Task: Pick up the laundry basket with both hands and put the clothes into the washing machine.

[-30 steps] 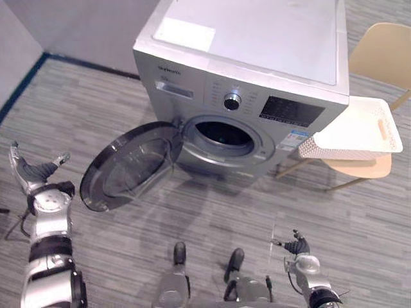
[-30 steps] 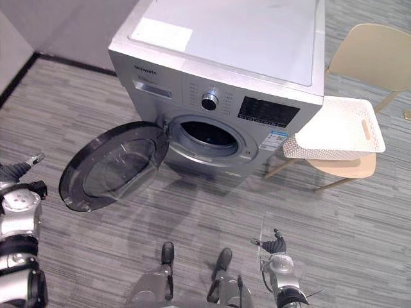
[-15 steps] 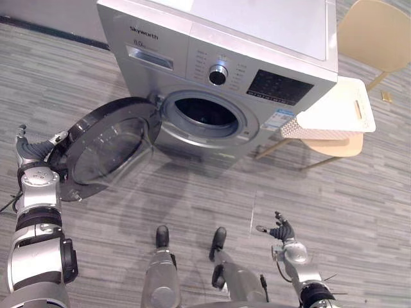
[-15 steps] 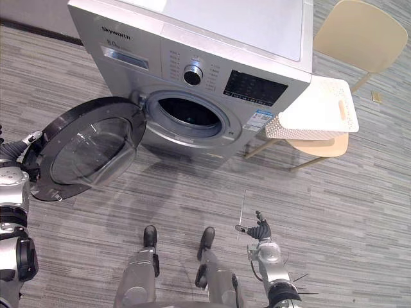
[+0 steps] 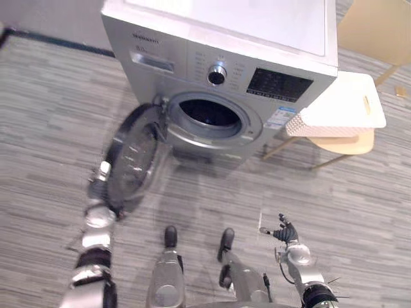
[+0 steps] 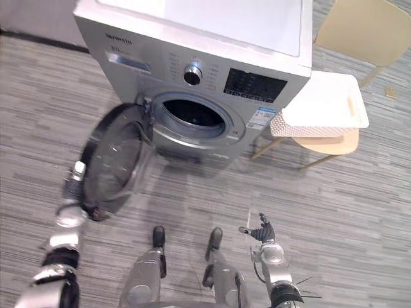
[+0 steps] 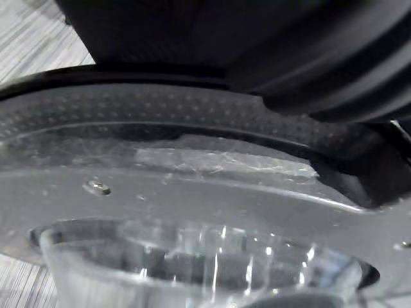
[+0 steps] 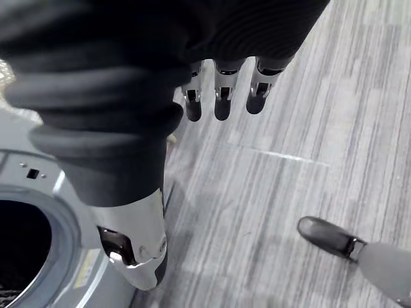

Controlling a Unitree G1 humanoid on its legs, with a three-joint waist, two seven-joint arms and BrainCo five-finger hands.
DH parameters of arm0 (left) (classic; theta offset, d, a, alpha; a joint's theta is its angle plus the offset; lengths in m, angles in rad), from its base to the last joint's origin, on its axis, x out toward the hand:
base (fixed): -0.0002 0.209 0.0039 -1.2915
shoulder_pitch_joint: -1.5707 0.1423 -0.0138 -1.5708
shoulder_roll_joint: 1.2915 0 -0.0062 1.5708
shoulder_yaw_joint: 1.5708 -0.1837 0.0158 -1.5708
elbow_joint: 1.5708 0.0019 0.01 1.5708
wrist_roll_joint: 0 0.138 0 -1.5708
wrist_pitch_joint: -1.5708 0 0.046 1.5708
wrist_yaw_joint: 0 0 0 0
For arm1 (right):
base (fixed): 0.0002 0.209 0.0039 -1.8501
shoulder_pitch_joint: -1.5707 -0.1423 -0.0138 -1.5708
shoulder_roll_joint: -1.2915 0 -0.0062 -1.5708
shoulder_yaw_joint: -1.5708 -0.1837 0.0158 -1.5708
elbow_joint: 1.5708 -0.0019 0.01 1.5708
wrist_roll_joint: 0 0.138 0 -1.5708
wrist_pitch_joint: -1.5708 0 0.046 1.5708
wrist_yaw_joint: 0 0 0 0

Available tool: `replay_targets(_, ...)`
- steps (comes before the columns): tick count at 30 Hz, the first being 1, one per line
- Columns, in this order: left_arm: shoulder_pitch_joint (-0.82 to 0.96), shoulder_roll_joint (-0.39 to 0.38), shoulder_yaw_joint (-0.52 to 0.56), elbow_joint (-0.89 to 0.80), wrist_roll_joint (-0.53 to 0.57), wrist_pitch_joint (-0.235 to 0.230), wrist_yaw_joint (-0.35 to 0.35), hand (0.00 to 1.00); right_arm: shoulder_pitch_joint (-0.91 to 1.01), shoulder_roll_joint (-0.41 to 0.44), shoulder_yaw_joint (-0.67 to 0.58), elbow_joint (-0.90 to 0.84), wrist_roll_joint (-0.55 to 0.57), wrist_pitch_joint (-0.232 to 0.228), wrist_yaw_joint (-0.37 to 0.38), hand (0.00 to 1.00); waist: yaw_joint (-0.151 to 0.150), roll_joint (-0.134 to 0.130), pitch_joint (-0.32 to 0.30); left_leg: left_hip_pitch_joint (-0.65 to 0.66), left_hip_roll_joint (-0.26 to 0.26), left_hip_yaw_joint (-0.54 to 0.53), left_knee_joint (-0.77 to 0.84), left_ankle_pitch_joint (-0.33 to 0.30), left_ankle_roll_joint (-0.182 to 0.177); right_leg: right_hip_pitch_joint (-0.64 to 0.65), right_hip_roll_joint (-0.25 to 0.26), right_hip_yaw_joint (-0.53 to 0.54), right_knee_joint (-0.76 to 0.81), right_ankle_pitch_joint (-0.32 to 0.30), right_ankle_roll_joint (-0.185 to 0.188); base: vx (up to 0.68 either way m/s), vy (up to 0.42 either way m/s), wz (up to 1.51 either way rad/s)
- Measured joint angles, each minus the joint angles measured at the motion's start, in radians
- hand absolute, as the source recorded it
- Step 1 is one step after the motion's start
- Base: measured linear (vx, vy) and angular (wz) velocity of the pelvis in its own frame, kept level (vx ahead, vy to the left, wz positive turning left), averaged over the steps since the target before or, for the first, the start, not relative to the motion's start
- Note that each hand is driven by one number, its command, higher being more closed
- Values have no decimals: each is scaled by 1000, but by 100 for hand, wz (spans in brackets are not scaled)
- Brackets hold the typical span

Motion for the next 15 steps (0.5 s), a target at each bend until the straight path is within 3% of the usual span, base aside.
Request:
replay_targets(3,69,-82,-116,-49,-8,11,-26,0,-2,1,0,-2,-22,6,0,0,-1,29,-17,27,-17,3,-25,3,4,16,-7,-1,0,-8,11,92,62,5)
replay_targets(7,126,-134,-259,-130,-15,21,-81,0,-1,3,-4,-9,-52,16,0,0,-9,49,-34,69,-32,28,-55,4,6,32,-15,20,0,-12,14,62,41,-12)
replay_targets(11,111,-146,-323,-159,-30,20,-110,0,-4,1,-7,-10,-69,20,-1,0,-60,91,-53,76,-37,57,-59,1,11,21,-20,47,1,-11,16,9,31,-21)
replay_targets(15,-80,-118,-336,-62,-60,20,-98,0,-12,-41,-4,-13,-78,32,-2,0,-91,133,-52,55,-36,119,-83,2,12,-48,-17,103,-2,15,15,-40,4,-42)
